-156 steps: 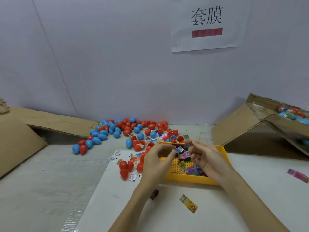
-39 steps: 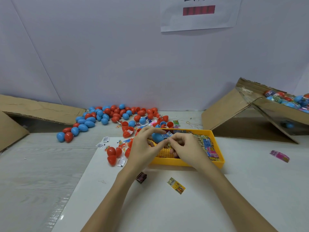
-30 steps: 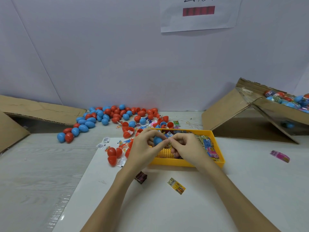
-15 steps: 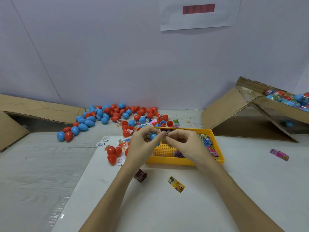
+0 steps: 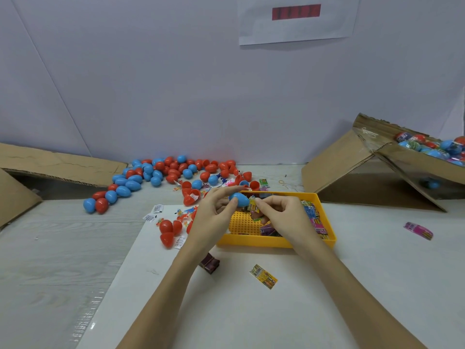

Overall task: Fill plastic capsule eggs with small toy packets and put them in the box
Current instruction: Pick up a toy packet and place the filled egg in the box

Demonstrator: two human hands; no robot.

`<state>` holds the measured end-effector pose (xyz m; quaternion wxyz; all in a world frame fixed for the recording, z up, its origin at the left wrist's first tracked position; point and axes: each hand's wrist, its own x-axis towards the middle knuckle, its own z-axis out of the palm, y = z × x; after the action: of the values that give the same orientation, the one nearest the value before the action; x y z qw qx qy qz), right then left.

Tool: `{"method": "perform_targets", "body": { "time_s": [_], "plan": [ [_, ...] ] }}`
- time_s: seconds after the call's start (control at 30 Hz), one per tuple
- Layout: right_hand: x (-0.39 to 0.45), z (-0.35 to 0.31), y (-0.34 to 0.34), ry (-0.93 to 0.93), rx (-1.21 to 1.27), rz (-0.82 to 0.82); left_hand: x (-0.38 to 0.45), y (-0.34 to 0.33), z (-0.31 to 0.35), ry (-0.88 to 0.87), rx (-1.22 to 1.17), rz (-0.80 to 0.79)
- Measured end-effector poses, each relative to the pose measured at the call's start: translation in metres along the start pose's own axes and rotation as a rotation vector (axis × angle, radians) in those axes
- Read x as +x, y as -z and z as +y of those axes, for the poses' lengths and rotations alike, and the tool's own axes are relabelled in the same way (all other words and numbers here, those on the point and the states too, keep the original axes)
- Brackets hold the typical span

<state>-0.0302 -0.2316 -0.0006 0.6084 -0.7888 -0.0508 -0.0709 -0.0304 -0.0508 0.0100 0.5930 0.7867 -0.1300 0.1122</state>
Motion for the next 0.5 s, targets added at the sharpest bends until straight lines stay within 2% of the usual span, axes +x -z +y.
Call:
{"method": "perform_targets", "body": {
  "time_s": [0.4,0.5],
  "plan": [
    [-0.0009,0.0001,-0.0036,0.048,-0.052,0.009,-0.0001,-0.0018,-0.0015,-0.039,0.08,-0.015],
    [-0.0007,0.0007,-0.003,0.061,-0.023,0.018,0.0001,-0.0038,-0.0026,-0.051,0.094,0.022]
  ]
}}
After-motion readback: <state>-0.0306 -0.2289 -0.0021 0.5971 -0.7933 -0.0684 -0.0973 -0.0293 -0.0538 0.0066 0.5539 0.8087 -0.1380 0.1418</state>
